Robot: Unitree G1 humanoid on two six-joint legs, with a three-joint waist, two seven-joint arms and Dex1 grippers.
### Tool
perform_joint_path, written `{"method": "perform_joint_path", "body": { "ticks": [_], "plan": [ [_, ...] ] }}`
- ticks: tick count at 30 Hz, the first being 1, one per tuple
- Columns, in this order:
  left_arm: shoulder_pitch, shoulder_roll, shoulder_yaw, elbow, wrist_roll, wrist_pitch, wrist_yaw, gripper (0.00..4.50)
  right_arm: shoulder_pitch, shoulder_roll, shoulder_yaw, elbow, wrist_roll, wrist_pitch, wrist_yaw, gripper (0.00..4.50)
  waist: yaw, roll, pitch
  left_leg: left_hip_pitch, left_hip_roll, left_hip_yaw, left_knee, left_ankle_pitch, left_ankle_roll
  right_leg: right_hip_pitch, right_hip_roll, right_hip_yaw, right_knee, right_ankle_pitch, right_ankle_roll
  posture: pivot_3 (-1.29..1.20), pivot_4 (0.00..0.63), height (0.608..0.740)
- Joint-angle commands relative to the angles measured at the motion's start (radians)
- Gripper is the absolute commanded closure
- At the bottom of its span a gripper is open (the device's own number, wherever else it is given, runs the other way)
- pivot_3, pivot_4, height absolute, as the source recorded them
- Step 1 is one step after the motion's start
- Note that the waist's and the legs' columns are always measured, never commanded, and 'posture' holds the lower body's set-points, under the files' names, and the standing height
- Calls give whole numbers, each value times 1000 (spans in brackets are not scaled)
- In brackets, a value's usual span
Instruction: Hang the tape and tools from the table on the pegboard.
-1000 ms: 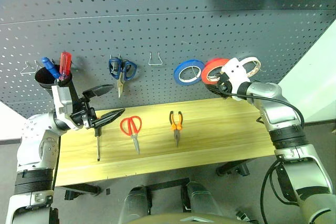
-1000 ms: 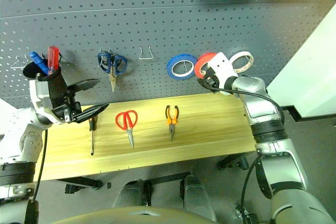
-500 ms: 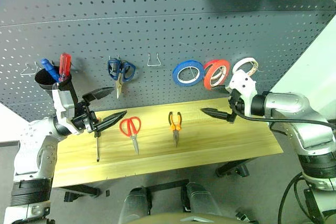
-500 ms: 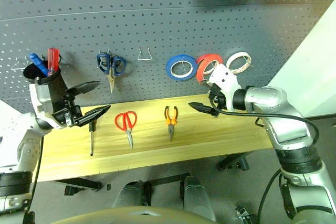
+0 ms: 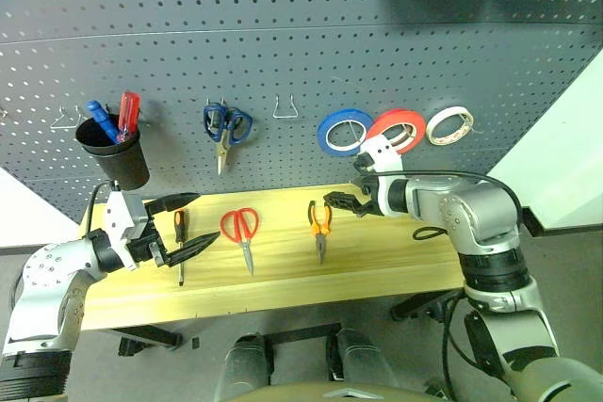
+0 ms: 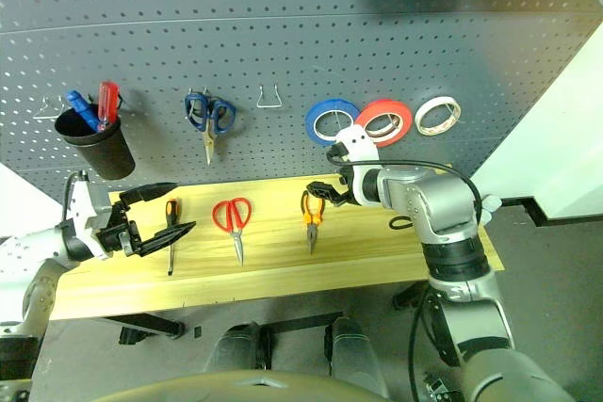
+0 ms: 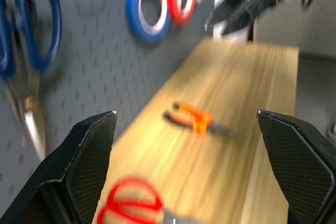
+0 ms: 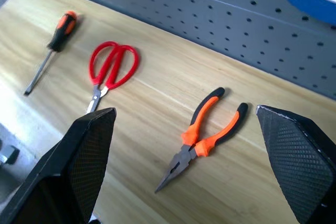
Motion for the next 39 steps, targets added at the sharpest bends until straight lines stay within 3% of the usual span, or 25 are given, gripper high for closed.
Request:
{"method": "perform_joint_path", "body": {
  "ticks": [1, 8, 21, 32, 39],
  "plan": [
    [-51, 20, -53, 79, 74, -37, -18, 0, -71, 67, -24, 128, -52, 2, -105, 20, -1, 1, 3, 0, 0, 0, 0, 0, 0, 0, 0, 0, 0, 0, 0, 97, 187, 740],
    [-171, -3, -131, 277, 113, -73, -96, 0, -100, 180, -11, 257, -109, -15, -217, 20, -3, 5, 33, -2, 0, -1, -2, 0, 0, -4, 1, 0, 2, -2, -3, 77, 244, 740],
    [-367, -77, -213, 553, 171, -174, -216, 0, -120, 300, -26, 356, -140, -53, -293, 20, -27, 5, 87, -5, 1, -4, -2, 0, 0, -8, 1, 0, 3, -2, -3, 53, 296, 740],
    [-404, -85, -213, 648, 203, -234, -227, 0, -154, 343, -24, 529, -192, -156, -326, 20, -32, 3, 120, -6, 2, -6, -2, 0, 0, -10, 0, 0, 3, -2, -2, 79, 322, 740],
    [-414, -83, -203, 668, 193, -230, -223, 0, -220, 394, -22, 659, -206, -231, -334, 20, -29, 5, 129, -18, 2, -8, -2, 0, 0, -20, 1, -2, 4, -2, -2, 105, 330, 740]
  ]
}}
